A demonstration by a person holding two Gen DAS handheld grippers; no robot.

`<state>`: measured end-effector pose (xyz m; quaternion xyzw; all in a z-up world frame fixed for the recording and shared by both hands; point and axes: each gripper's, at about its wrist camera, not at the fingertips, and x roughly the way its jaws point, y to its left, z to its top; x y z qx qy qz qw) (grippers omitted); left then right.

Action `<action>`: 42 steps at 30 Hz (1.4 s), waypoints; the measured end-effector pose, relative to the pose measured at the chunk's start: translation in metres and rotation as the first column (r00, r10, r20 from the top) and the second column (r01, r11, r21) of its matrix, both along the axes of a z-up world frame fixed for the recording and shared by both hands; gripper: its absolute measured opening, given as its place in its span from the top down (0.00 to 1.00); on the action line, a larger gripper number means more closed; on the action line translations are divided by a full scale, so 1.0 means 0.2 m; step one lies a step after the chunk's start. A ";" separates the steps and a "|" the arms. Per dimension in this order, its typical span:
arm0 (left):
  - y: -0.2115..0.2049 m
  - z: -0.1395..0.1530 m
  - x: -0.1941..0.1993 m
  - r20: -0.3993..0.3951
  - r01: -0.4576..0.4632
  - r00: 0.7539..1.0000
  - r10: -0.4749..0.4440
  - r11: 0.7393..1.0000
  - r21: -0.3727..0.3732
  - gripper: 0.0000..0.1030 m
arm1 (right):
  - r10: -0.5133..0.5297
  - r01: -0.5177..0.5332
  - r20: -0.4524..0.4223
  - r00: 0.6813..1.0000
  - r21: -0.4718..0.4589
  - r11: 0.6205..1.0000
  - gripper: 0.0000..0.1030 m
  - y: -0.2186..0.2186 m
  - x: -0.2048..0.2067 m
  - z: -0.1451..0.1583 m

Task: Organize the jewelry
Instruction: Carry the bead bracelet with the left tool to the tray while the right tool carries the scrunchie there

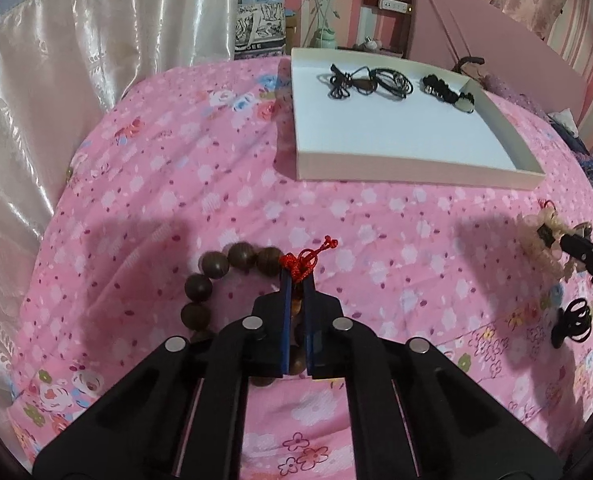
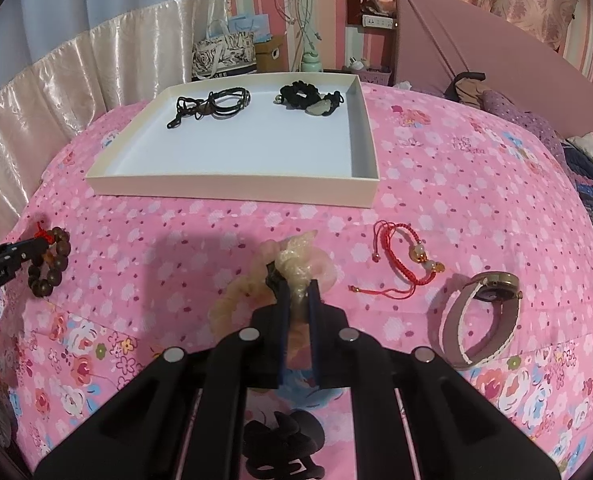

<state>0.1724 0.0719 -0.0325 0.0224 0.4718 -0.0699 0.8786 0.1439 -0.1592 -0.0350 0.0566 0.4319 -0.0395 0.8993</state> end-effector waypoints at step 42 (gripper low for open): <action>-0.42 0.06 1.07 0.022 -0.004 1.000 0.007 0.990 -0.144 0.97 | -0.044 0.030 0.144 0.989 0.092 0.995 0.92 0.07 1.02 0.21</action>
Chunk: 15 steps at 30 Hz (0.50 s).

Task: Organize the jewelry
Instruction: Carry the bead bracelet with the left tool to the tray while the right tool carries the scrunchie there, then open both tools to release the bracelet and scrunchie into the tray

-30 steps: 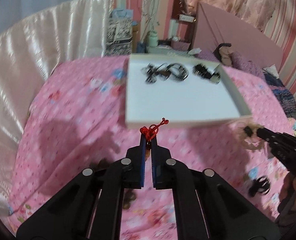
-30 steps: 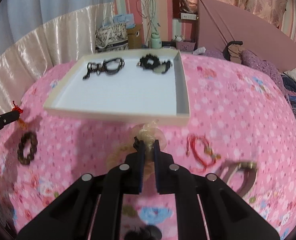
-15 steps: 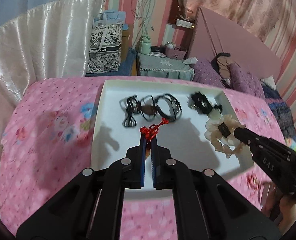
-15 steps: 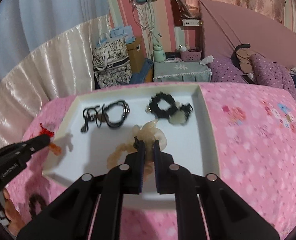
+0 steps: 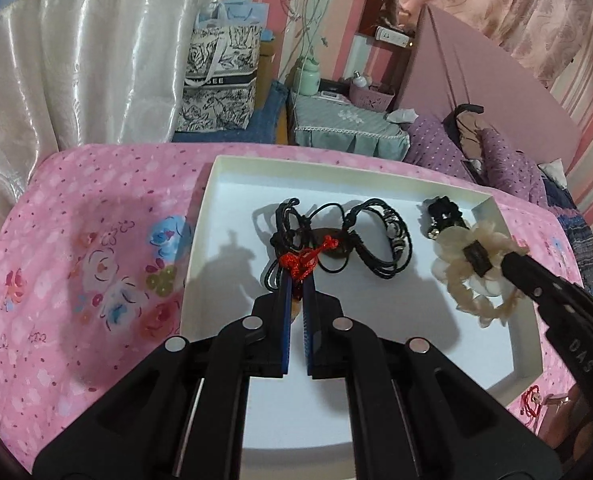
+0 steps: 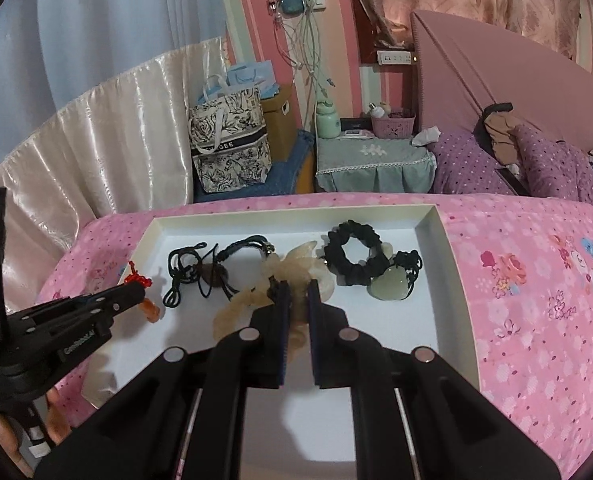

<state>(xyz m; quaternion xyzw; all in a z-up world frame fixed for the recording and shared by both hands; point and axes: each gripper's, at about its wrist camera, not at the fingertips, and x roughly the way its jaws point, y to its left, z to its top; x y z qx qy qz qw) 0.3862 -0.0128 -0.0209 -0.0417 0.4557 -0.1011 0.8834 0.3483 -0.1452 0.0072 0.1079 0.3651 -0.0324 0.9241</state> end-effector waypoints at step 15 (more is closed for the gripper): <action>0.02 -0.07 0.02 -0.005 -0.026 1.000 0.026 1.000 0.012 0.97 | 0.018 -0.020 -0.130 0.991 -0.013 1.000 0.92 -0.02 0.08 -0.17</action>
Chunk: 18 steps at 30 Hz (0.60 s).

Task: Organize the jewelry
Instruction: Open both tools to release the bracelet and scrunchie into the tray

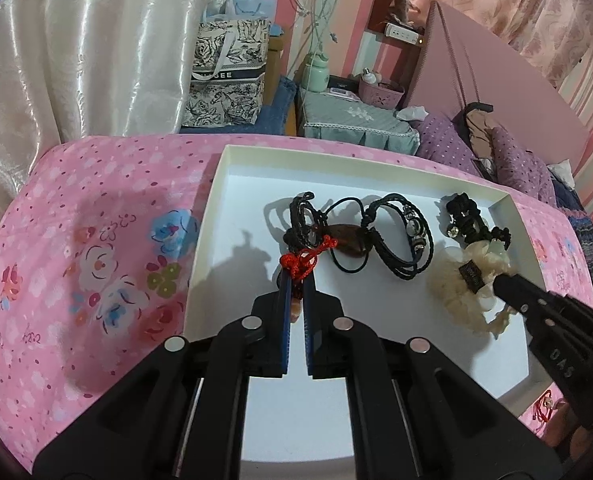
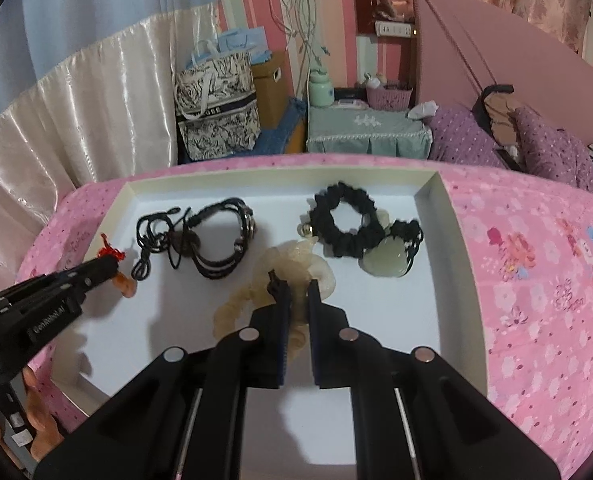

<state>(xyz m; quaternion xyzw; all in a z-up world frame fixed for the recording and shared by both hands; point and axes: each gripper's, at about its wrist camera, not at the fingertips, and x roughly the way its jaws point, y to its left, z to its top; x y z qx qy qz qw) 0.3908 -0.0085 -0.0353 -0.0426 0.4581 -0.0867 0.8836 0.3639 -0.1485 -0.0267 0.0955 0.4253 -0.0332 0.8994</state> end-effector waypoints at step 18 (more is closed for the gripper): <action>0.04 -0.03 0.00 -0.012 -0.044 0.999 0.044 0.999 0.030 0.63 | 0.007 -0.007 -0.057 0.998 0.007 1.000 0.63 -0.01 0.01 -0.07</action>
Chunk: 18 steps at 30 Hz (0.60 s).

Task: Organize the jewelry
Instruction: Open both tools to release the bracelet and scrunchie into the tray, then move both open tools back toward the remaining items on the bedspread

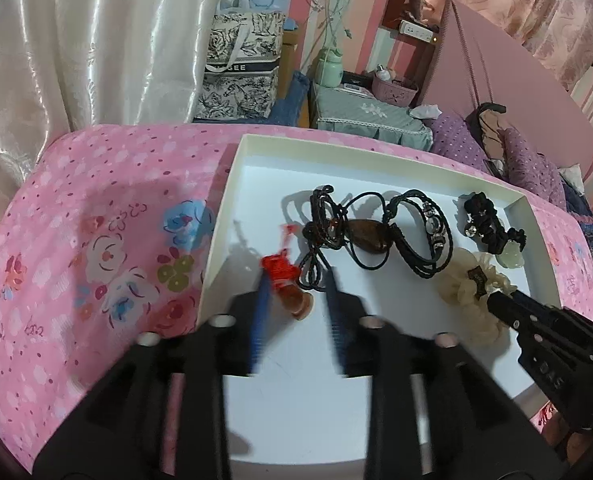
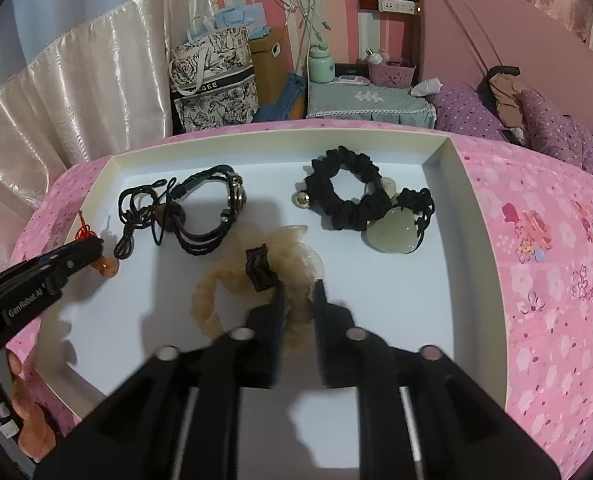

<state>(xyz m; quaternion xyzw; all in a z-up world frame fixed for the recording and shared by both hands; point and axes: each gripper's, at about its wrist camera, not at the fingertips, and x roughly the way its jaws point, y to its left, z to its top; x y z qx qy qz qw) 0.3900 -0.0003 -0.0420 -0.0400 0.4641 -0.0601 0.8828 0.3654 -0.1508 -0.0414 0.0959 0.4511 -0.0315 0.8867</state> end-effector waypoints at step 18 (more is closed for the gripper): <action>0.07 0.35 -0.27 0.097 -0.009 0.995 0.005 0.999 0.033 0.03 | -0.011 0.014 0.041 0.999 -0.072 0.997 0.17 -0.12 -0.20 0.24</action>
